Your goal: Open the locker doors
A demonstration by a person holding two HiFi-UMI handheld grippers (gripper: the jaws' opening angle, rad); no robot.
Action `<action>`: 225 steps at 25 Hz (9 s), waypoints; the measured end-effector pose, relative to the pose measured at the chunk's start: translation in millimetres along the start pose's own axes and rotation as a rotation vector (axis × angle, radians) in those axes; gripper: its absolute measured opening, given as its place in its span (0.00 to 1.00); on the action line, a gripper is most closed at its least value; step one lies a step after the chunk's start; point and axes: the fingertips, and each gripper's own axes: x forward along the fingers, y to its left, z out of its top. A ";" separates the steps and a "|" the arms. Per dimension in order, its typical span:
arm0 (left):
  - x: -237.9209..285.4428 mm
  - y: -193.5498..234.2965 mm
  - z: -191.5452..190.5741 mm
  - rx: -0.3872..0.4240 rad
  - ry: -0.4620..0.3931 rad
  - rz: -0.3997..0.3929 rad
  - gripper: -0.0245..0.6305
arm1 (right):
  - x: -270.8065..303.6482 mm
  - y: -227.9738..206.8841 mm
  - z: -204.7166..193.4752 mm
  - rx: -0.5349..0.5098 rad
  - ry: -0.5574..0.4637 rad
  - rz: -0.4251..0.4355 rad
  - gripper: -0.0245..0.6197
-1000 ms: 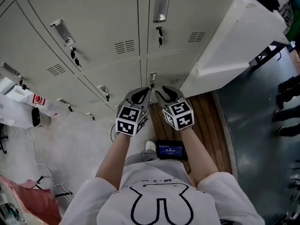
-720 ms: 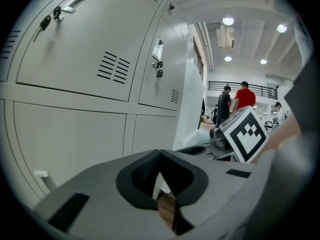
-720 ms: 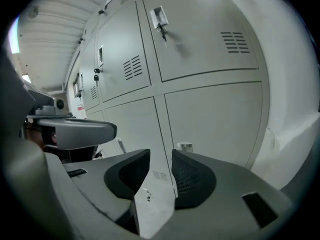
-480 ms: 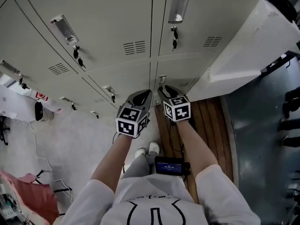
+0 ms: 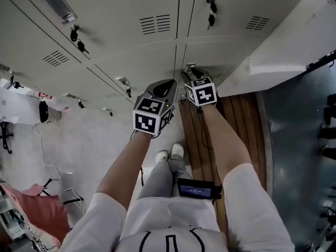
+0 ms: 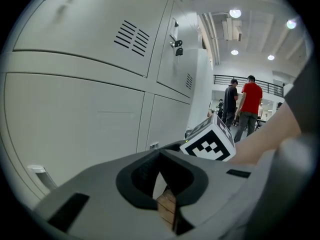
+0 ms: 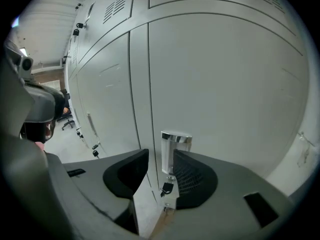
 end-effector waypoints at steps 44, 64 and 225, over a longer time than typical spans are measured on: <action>46.0 -82.8 -21.0 -0.001 0.067 -0.147 0.05 | -136.6 -6.0 -80.9 0.032 -0.009 -0.082 0.22; 92.2 -170.2 -14.2 0.090 0.123 -0.337 0.05 | -231.7 -82.5 -139.8 0.131 0.032 -0.167 0.18; -541.7 324.7 180.5 0.129 -0.548 0.341 0.04 | -65.9 567.3 442.2 -0.194 -0.560 0.208 0.31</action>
